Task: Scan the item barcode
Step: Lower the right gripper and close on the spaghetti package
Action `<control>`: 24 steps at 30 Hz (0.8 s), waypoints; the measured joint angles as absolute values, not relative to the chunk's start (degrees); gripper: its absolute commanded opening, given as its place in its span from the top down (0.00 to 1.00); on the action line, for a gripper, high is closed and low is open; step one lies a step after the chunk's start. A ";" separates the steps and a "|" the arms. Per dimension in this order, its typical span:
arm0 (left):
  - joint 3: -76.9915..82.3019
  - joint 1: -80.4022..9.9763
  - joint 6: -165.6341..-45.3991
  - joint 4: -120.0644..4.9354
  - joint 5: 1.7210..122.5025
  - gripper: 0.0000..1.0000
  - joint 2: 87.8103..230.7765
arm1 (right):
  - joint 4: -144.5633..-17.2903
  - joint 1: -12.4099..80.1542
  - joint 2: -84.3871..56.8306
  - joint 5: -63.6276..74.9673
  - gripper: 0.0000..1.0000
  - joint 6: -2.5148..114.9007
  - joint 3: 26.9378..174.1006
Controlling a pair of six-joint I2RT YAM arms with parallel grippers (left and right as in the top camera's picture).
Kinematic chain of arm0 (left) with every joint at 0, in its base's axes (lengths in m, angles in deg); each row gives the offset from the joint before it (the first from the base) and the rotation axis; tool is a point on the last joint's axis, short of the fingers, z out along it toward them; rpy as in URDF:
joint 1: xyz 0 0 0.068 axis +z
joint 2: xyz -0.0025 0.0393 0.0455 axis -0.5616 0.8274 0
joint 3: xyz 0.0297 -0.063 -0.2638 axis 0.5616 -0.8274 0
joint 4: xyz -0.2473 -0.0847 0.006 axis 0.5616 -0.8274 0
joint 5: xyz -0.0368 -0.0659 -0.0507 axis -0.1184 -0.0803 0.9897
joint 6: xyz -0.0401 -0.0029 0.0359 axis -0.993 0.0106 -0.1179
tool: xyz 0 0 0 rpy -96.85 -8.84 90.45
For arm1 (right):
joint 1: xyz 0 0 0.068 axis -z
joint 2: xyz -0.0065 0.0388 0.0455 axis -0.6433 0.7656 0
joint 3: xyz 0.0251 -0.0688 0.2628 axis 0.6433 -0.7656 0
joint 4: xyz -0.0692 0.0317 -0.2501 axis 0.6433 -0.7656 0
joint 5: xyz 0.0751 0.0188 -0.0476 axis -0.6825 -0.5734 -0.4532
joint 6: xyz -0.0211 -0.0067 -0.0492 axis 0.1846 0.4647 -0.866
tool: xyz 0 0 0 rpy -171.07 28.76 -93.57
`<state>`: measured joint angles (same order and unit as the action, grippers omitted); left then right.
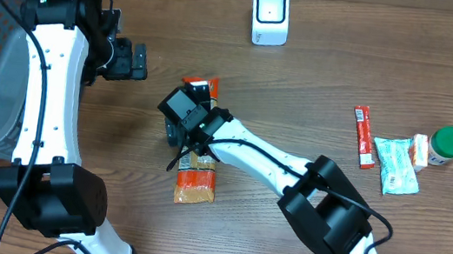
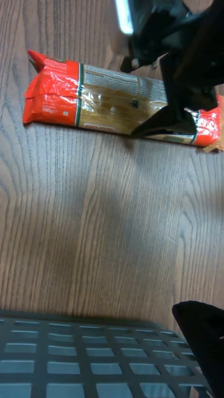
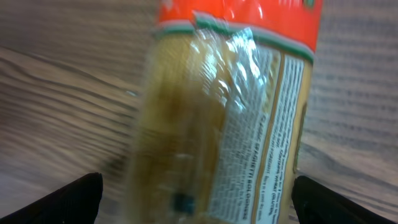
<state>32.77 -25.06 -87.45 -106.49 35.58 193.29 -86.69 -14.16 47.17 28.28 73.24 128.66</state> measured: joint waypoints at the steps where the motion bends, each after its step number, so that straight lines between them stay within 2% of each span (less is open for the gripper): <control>1: 32.77 -25.06 -87.45 -106.49 35.58 0.00 193.29 | -87.12 -14.14 47.39 28.74 0.00 73.29 128.51; 8: 32.77 -25.06 -87.45 -106.49 35.58 0.00 193.29 | -93.42 -13.61 47.50 32.30 0.00 73.66 128.57; 19: 32.77 -25.06 -87.45 -106.49 35.58 0.00 193.29 | -106.62 -7.86 44.81 33.11 0.00 75.21 128.64; 24: 32.77 -25.06 -87.45 -106.49 35.60 0.00 193.29 | -111.38 -5.18 43.76 29.24 0.00 70.77 128.64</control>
<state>32.77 -25.06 -87.45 -106.49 35.60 193.29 -111.38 -5.18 43.76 29.24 70.77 128.64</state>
